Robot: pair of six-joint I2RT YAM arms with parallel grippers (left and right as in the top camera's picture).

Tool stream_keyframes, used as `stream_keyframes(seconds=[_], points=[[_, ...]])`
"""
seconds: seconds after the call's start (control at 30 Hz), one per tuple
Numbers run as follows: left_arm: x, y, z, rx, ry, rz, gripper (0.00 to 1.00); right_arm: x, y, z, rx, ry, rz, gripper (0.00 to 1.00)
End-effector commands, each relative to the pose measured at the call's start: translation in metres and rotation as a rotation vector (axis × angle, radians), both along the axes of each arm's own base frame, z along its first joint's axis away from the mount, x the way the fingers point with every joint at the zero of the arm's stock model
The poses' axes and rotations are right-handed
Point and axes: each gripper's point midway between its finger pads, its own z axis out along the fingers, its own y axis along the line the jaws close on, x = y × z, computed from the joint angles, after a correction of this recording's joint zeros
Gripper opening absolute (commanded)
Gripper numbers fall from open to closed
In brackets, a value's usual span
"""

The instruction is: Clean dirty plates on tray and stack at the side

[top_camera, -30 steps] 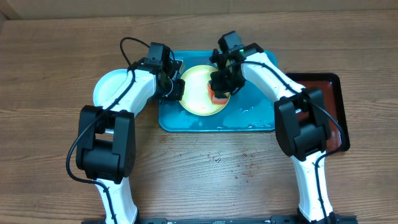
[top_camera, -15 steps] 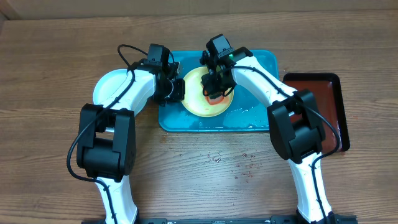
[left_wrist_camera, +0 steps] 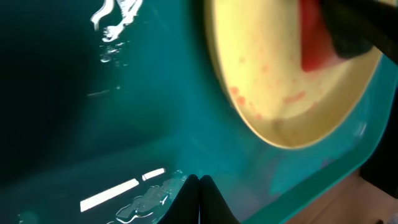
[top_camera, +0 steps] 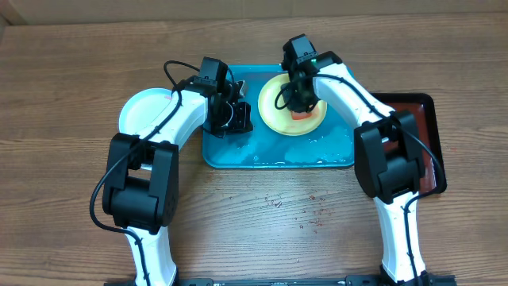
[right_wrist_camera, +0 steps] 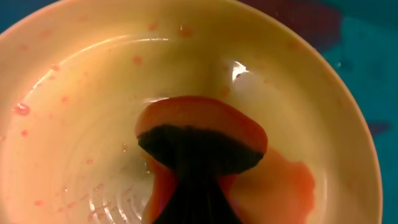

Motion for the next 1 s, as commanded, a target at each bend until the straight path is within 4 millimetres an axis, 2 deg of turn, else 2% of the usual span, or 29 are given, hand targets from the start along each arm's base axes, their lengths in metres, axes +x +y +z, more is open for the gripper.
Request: stream_keyframes(seconds=[0.0, 0.03, 0.1, 0.13, 0.2, 0.27, 0.33, 0.47, 0.57, 0.6, 0.73, 0.8, 0.97], points=[[0.013, 0.014, 0.003, 0.066, 0.016, 0.152, 0.05, -0.036, 0.022, -0.028, 0.093, 0.171, 0.049, 0.04], [0.017, 0.018, 0.001, 0.089, 0.017, 0.197, 0.09, -0.041, 0.030, -0.027, 0.126, 0.193, 0.060, 0.04], [0.027, 0.023, 0.001, 0.112, -0.012, 0.250, 0.30, -0.050, 0.040, -0.026, 0.168, 0.228, 0.065, 0.04], [0.032, 0.022, 0.003, 0.106, -0.032, 0.252, 0.40, -0.054, 0.044, -0.026, 0.183, 0.242, 0.061, 0.04], [0.038, 0.017, 0.005, 0.091, -0.056, 0.258, 0.54, -0.058, 0.050, -0.027, 0.202, 0.261, 0.038, 0.04], [0.041, 0.011, 0.006, 0.082, -0.074, 0.256, 0.59, -0.061, 0.053, -0.029, 0.217, 0.275, 0.009, 0.04], [0.042, 0.010, 0.005, 0.092, -0.076, 0.272, 0.59, -0.064, 0.054, -0.030, 0.229, 0.290, -0.014, 0.04], [0.037, -0.001, -0.013, 0.106, -0.048, 0.255, 0.53, -0.064, 0.054, -0.030, 0.233, 0.294, -0.014, 0.04], [0.023, -0.004, -0.042, 0.132, 0.045, 0.266, 0.46, -0.064, 0.055, -0.030, 0.234, 0.293, -0.014, 0.04], [0.021, -0.006, -0.046, 0.124, 0.064, 0.273, 0.44, -0.064, 0.055, -0.030, 0.234, 0.293, -0.014, 0.04], [0.021, -0.006, -0.047, 0.090, 0.095, 0.299, 0.21, -0.064, 0.055, -0.030, 0.234, 0.292, -0.014, 0.04], [0.021, -0.006, -0.047, 0.090, 0.095, 0.299, 0.05, -0.064, 0.055, -0.030, 0.235, 0.290, -0.014, 0.04], [0.020, -0.005, -0.048, 0.097, 0.099, 0.299, 0.04, -0.060, 0.062, -0.028, 0.271, 0.279, -0.008, 0.04]])
